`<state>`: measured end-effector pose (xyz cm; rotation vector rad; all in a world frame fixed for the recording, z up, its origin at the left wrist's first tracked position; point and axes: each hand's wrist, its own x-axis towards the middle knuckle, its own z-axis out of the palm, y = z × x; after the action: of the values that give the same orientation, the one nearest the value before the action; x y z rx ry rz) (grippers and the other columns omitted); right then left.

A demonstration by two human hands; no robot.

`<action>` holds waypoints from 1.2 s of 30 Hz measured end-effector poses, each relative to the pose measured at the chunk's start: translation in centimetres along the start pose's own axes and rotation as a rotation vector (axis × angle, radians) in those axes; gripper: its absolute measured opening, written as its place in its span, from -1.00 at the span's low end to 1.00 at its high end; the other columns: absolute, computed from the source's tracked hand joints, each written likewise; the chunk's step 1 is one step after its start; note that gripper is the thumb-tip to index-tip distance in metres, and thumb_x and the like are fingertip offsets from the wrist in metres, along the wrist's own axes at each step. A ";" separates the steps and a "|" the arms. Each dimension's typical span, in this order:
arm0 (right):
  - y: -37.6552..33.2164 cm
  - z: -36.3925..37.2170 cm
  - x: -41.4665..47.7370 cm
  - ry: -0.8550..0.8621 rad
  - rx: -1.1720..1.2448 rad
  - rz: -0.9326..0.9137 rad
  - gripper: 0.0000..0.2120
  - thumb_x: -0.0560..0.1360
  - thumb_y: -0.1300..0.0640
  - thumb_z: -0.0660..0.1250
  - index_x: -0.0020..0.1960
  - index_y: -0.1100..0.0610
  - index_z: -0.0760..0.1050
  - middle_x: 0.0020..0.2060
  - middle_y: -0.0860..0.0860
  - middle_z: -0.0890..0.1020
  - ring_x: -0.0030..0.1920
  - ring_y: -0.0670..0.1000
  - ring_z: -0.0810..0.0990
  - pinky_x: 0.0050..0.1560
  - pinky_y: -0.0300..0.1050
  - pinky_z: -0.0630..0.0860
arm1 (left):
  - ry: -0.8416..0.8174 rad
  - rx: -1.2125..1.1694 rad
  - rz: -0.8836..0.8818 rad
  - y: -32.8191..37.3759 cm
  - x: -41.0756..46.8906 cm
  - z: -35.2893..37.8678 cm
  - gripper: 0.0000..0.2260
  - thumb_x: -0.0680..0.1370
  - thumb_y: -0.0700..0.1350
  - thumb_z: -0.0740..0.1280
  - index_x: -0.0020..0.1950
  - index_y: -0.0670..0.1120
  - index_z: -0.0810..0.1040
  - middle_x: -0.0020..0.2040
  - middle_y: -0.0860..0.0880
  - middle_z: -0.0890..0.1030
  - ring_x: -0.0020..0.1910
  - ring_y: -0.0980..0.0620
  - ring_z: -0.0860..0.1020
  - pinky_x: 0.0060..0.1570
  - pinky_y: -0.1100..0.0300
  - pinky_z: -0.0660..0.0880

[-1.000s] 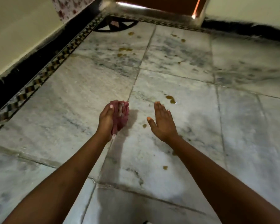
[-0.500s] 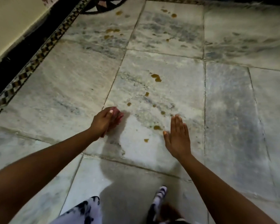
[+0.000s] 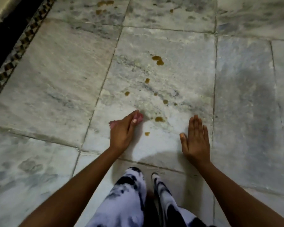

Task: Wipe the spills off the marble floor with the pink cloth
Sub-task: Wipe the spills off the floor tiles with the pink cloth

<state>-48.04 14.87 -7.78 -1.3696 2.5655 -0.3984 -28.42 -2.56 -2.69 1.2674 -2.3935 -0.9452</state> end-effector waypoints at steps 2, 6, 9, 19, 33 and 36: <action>1.4 -0.4 -0.3 -0.003 -0.035 -0.011 -0.38 0.56 -0.06 -0.03 0.52 0.22 -0.03 0.52 0.13 0.02 0.52 0.02 -0.03 0.50 -0.09 -0.15 | -0.062 -0.006 0.072 0.5 -1.1 2.9 -0.62 0.61 0.09 0.04 0.36 0.05 0.44 0.20 -0.01 0.60 0.16 0.01 0.54 0.05 0.20 0.44; 2.3 -0.5 -1.1 0.008 -0.054 0.096 -0.36 0.55 -0.06 -0.01 0.51 0.27 0.00 0.50 0.18 0.07 0.51 0.06 0.01 0.49 -0.08 -0.14 | -0.251 0.370 0.332 -1.4 -2.9 6.0 -0.53 0.59 0.13 0.00 0.50 0.07 0.14 0.51 -0.01 0.18 0.49 -0.07 0.16 0.45 0.00 -0.03; 3.5 -0.9 -1.7 0.014 -0.064 0.158 -0.31 0.54 -0.13 -0.02 0.51 0.28 -0.05 0.51 0.20 0.04 0.51 0.10 -0.01 0.49 -0.09 -0.18 | -0.194 0.498 0.230 -2.7 -0.6 5.6 -0.50 0.59 0.19 -0.13 0.53 0.12 -0.02 0.54 0.01 0.00 0.53 -0.02 -0.02 0.46 -0.01 -0.15; 4.5 -0.8 -2.0 0.008 -0.067 0.219 -0.19 0.53 -0.30 -0.20 0.51 0.31 -0.05 0.52 0.21 0.03 0.52 0.08 -0.04 0.49 -0.08 -0.16 | -0.353 0.528 0.403 0.0 -1.6 7.5 -0.54 0.61 0.16 -0.13 0.51 0.14 0.06 0.54 0.01 0.06 0.52 -0.02 0.02 0.45 -0.03 -0.11; 5.4 -1.8 -2.7 -0.026 -0.053 0.194 -0.25 0.53 -0.20 -0.02 0.52 0.26 -0.09 0.52 0.15 -0.05 0.52 0.06 -0.11 0.49 -0.11 -0.19 | -0.366 0.533 0.500 2.2 1.2 9.0 -0.51 0.59 0.13 -0.06 0.52 0.08 0.07 0.53 -0.01 0.09 0.52 -0.04 0.04 0.45 -0.02 -0.13; 7.3 -2.0 -4.2 -0.007 -0.065 0.267 -0.23 0.53 -0.26 -0.08 0.53 0.26 -0.09 0.52 0.17 -0.05 0.53 0.07 -0.11 0.50 -0.11 -0.20 | -0.401 0.478 0.543 -0.1 -1.1 7.2 -0.50 0.59 0.11 0.02 0.51 0.01 0.11 0.50 0.02 0.17 0.49 0.00 0.13 0.45 -0.01 -0.10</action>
<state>-52.05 22.50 -8.03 -1.0231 2.7274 -0.2649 -31.37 1.31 -8.06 0.4895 -3.1676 -0.5076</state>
